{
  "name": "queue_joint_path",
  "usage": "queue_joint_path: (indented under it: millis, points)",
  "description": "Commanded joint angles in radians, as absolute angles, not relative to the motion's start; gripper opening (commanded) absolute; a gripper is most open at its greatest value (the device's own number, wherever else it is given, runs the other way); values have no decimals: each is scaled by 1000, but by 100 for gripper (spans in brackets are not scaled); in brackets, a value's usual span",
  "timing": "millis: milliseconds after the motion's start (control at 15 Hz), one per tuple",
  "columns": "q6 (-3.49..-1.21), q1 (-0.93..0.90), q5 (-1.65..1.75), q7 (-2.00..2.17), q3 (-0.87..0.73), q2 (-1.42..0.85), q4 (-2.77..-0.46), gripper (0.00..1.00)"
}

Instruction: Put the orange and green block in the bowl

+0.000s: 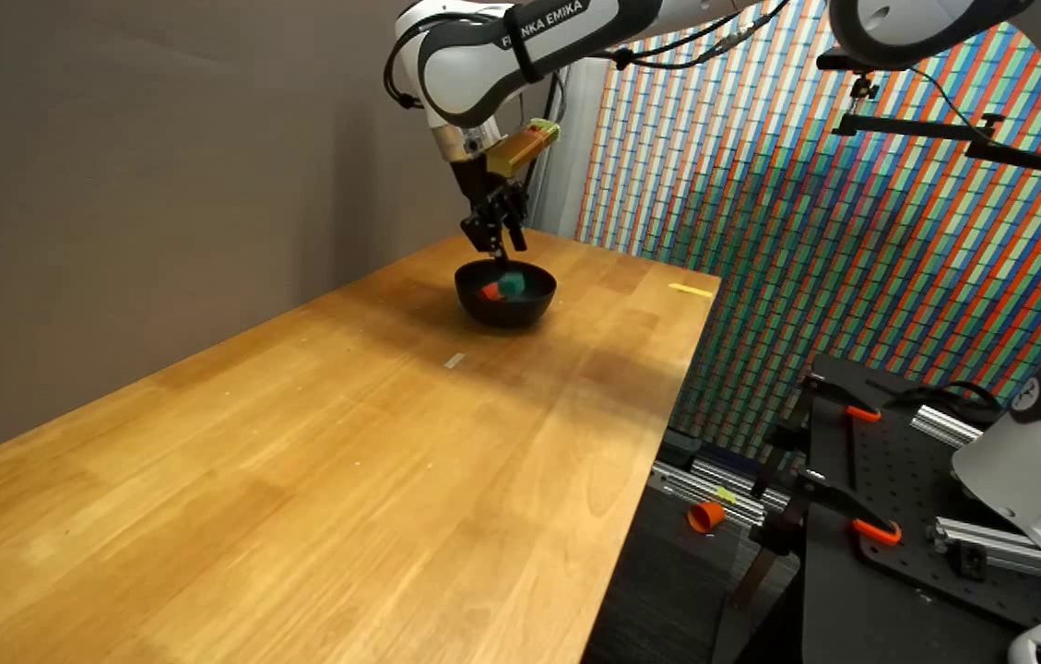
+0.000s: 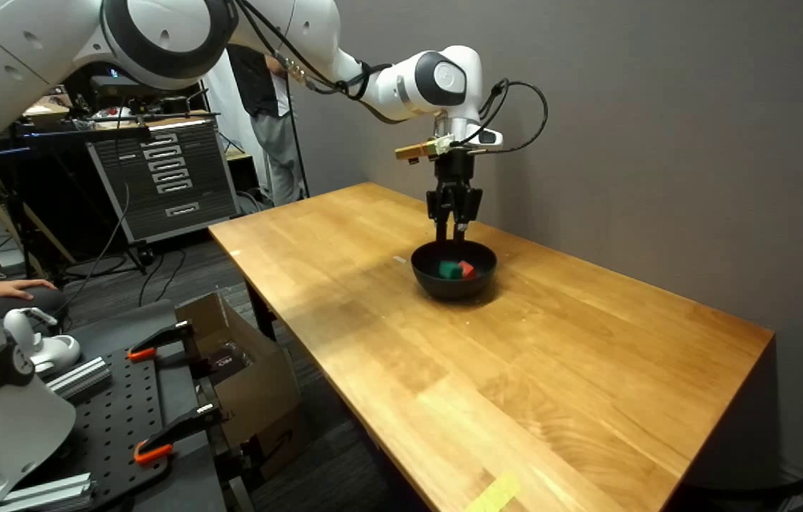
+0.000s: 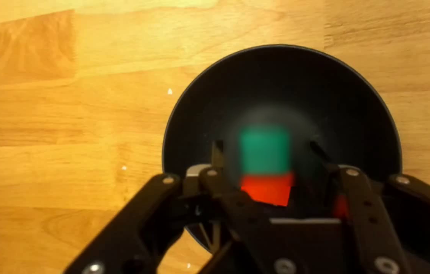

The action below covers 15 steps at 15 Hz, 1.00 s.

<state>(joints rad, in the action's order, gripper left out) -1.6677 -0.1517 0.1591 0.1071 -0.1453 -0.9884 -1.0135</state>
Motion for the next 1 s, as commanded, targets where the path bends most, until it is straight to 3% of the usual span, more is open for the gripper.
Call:
queue_joint_path:
  millis: [0, 133, 733, 800, 933]
  points:
    - [-1746, -138, 135, 65, -127, -840, -1231, 87]
    - [-1798, -121, 181, 61, -107, -770, -1313, 100]
    - [-1940, -35, 122, 55, -69, -407, -1693, 100]
    - [-1888, -54, 156, 80, -74, -537, -1539, 100]
    - [-1891, -39, 148, 76, -70, -467, -1612, 100]
